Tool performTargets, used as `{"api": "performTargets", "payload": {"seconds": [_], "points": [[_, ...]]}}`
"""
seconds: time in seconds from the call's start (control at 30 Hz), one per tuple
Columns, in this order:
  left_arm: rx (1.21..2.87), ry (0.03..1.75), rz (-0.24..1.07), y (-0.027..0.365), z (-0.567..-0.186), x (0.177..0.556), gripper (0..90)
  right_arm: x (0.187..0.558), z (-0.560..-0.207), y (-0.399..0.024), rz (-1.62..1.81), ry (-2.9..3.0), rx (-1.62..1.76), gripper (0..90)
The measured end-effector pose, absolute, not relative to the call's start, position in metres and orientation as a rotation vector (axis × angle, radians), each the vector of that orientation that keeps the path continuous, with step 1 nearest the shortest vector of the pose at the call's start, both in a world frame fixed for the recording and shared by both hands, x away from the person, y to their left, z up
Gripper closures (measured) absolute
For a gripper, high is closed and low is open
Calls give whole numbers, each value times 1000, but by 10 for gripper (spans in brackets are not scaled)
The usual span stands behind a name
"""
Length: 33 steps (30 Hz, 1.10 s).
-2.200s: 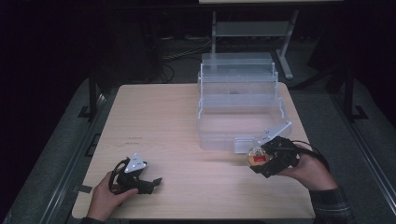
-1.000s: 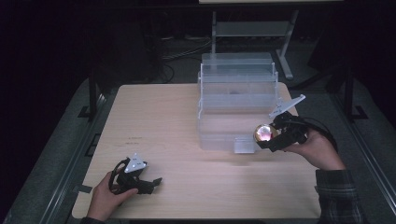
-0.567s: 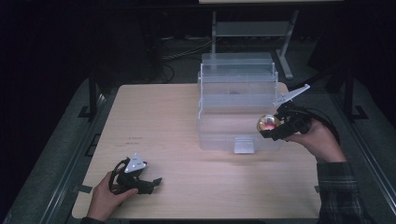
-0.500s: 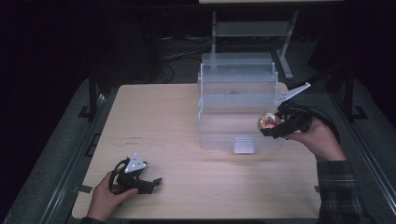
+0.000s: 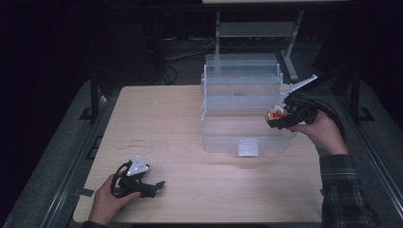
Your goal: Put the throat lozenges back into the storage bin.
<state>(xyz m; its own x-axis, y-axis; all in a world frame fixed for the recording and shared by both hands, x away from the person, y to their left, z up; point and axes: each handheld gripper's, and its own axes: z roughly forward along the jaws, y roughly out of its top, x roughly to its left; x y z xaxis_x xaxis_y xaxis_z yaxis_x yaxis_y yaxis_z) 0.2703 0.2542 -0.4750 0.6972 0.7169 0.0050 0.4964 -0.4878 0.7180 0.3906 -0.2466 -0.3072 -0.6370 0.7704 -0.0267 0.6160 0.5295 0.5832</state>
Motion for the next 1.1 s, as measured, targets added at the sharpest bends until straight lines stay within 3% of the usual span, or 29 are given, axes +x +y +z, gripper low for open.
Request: {"api": "performTargets", "payload": {"seconds": [1.1], "points": [[2189, 923, 395, 254, -475, 270, 112, 411, -353, -267, 668, 2493, 1328, 196]]}}
